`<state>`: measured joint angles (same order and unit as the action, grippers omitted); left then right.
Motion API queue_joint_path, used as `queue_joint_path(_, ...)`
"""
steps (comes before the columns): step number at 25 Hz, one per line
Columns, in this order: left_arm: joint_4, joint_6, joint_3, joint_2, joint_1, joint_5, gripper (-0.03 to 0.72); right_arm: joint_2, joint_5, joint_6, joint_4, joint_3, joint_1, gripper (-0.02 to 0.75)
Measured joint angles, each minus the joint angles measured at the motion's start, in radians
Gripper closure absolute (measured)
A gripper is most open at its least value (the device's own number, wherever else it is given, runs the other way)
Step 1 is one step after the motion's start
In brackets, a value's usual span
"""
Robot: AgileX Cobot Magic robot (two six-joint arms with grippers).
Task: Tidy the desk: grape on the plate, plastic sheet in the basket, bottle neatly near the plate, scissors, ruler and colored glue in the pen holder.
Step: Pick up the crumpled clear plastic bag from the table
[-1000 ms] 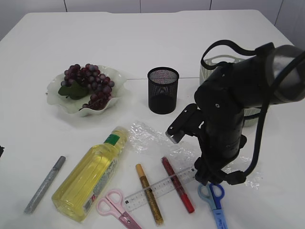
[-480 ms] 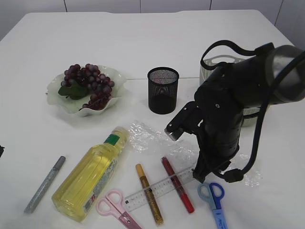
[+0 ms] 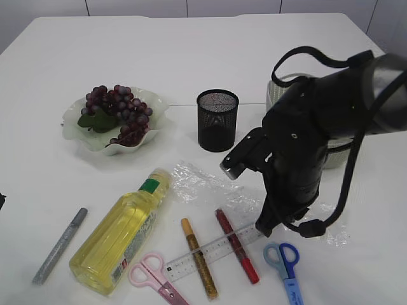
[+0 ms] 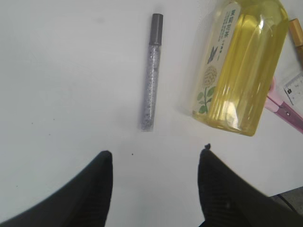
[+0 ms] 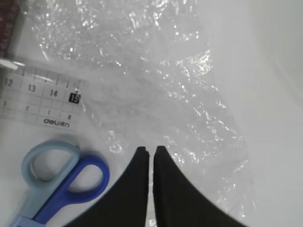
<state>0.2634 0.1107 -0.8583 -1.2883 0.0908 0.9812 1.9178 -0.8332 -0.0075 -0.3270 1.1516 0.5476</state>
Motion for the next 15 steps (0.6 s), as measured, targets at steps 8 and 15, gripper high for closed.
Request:
queue_joint_path(8, 0.0, 0.0, 0.0, 0.0, 0.0, -0.001, 0.265, -0.04, -0.046, -0.006, 0.058, 0.0, 0.0, 0.19)
queue_joint_path(15, 0.0, 0.0, 0.0, 0.0, 0.0, -0.003, 0.265, 0.011, -0.044, -0.038, 0.07, 0.0, 0.002, 0.211)
